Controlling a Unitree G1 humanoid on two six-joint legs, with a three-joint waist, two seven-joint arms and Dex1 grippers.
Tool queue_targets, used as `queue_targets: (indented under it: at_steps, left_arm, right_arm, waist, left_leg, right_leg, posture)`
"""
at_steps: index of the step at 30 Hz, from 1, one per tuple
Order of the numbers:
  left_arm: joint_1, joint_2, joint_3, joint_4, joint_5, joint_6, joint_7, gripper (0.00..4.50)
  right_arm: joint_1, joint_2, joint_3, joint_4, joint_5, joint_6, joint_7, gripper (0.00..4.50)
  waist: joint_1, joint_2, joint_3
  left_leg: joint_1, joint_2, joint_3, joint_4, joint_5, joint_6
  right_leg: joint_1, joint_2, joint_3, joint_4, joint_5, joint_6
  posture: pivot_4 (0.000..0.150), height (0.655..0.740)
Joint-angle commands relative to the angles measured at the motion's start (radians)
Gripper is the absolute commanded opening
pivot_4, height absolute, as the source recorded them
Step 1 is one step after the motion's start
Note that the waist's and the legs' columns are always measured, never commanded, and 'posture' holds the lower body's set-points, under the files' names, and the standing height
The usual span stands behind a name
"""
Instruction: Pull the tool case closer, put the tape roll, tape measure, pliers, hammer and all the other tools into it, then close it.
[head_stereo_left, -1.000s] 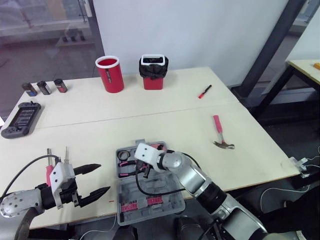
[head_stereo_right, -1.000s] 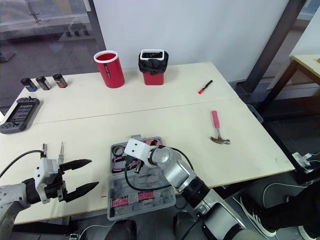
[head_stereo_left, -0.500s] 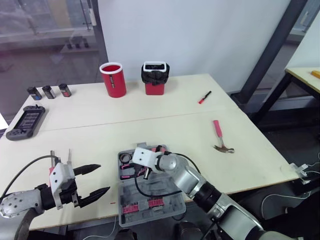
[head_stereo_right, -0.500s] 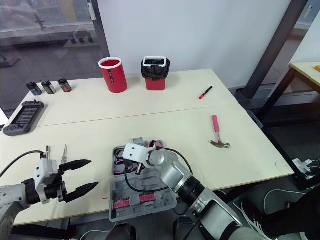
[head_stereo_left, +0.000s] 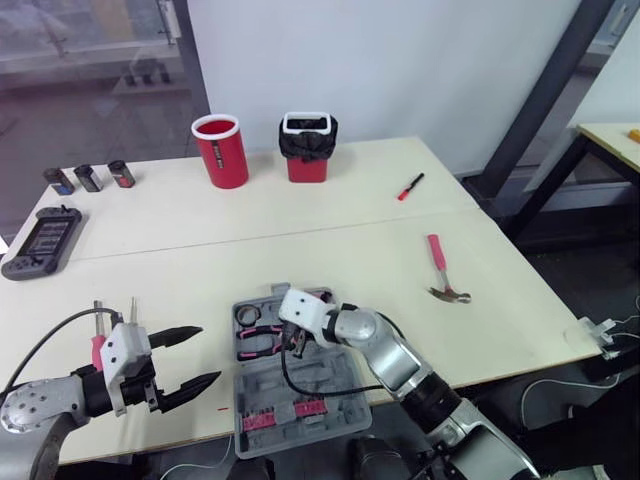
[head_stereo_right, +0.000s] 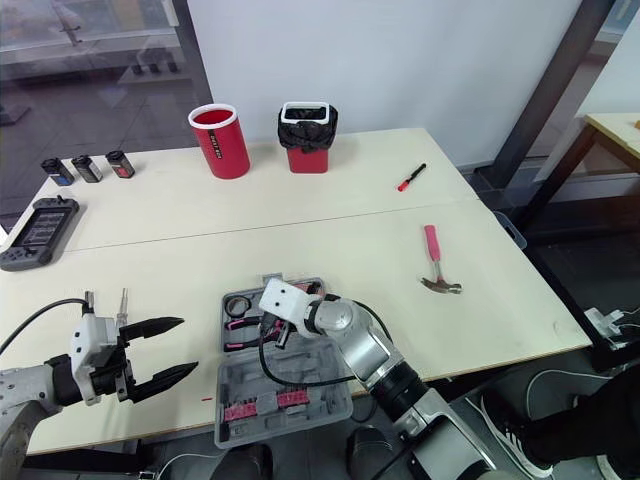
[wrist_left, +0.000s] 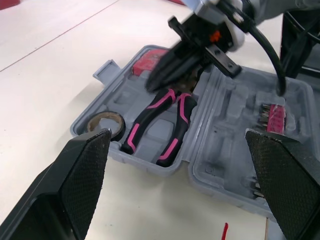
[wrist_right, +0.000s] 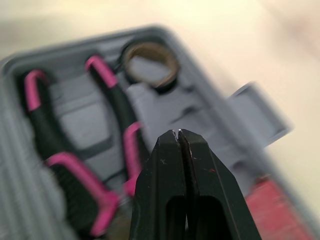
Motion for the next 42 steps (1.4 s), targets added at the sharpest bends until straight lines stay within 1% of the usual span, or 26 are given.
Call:
queue_targets:
  at_steps: [1, 4, 7, 11, 16, 20, 23, 37, 42]
  left_arm:
    - [0.005, 0.013, 0.013, -0.016, -0.002, -0.003, 0.0, 4.5]
    - [0.008, 0.013, 0.014, -0.018, -0.002, -0.004, 0.0, 4.5]
    - [0.008, 0.015, 0.016, -0.018, -0.002, -0.004, 0.0, 4.5]
    - [0.007, 0.017, 0.022, -0.019, -0.007, -0.001, 0.0, 4.5]
    - [0.011, 0.02, 0.024, -0.021, -0.009, -0.001, -0.002, 4.5]
    - [0.014, 0.022, 0.026, -0.023, -0.01, -0.002, -0.004, 4.5]
    - [0.017, 0.021, 0.025, -0.028, -0.012, 0.002, -0.001, 4.5]
    - [0.031, 0.018, 0.024, -0.04, -0.01, 0.006, 0.01, 4.5]
    - [0.028, 0.016, 0.02, -0.039, -0.011, 0.005, 0.014, 4.5]
  right_arm:
    - [0.007, -0.005, 0.014, -0.036, -0.007, -0.005, 0.014, 0.09]
    - [0.011, -0.007, 0.022, -0.042, -0.008, 0.012, 0.024, 0.09]
    - [0.005, -0.018, 0.043, -0.022, -0.041, 0.049, 0.022, 0.09]
    - [0.004, -0.007, 0.021, -0.042, -0.035, -0.049, -0.016, 0.09]
    - [0.012, 0.017, -0.015, -0.11, 0.029, -0.116, -0.002, 0.09]
    - [0.013, 0.008, -0.006, -0.136, 0.033, -0.087, 0.023, 0.09]
    - [0.015, 0.0, 0.002, -0.097, 0.013, -0.063, 0.019, 0.09]
    - [0.03, -0.018, 0.039, -0.053, -0.019, -0.019, 0.033, 0.09]
    - [0.01, -0.004, 0.026, 0.018, -0.031, 0.127, 0.025, 0.09]
  waist:
    - [0.001, 0.0, 0.0]
    - [0.001, 0.0, 0.0]
    - [0.001, 0.0, 0.0]
    - [0.001, 0.0, 0.0]
    - [0.0, 0.0, 0.001]
    - [0.001, 0.0, 0.001]
    - [0.001, 0.0, 0.001]
    - [0.001, 0.0, 0.001]
    - [0.0, 0.0, 0.0]
  left_leg:
    - [0.0, 0.0, 0.0, 0.0, 0.0, 0.0]
    - [0.0, 0.0, 0.0, 0.0, 0.0, 0.0]
    - [0.0, 0.0, 0.0, 0.0, 0.0, 0.0]
    - [0.001, 0.0, 0.0, 0.0, 0.0, 0.0]
    - [0.0, 0.0, 0.0, 0.0, 0.0, 0.0]
    - [0.0, 0.0, 0.0, 0.0, 0.0, 0.0]
    - [0.0, 0.0, 0.0, 0.0, 0.0, 0.0]
    - [0.0, 0.0, 0.0, 0.0, 0.0, 0.0]
    - [0.002, 0.0, 0.0, 0.0, 0.0, 0.0]
  right_leg:
    - [0.0, 0.0, 0.0, 0.0, 0.0, 0.0]
    - [0.0, 0.0, 0.0, 0.0, 0.0, 0.0]
    - [0.0, 0.0, 0.0, 0.0, 0.0, 0.0]
    - [0.0, 0.0, 0.0, 0.0, 0.0, 0.0]
    - [0.0, 0.0, 0.0, 0.0, 0.0, 0.0]
    - [0.0, 0.0, 0.0, 0.0, 0.0, 0.0]
    - [0.0, 0.0, 0.0, 0.0, 0.0, 0.0]
    - [0.0, 0.0, 0.0, 0.0, 0.0, 0.0]
    - [0.001, 0.0, 0.0, 0.001, 0.0, 0.0]
  posture:
    - [0.15, 0.7387]
    - [0.15, 0.7387]
    - [0.15, 0.7387]
    - [0.15, 0.7387]
    - [0.15, 0.7387]
    - [0.15, 0.7387]
    - [0.15, 0.7387]
    - [0.15, 0.7387]
    - [0.15, 0.7387]
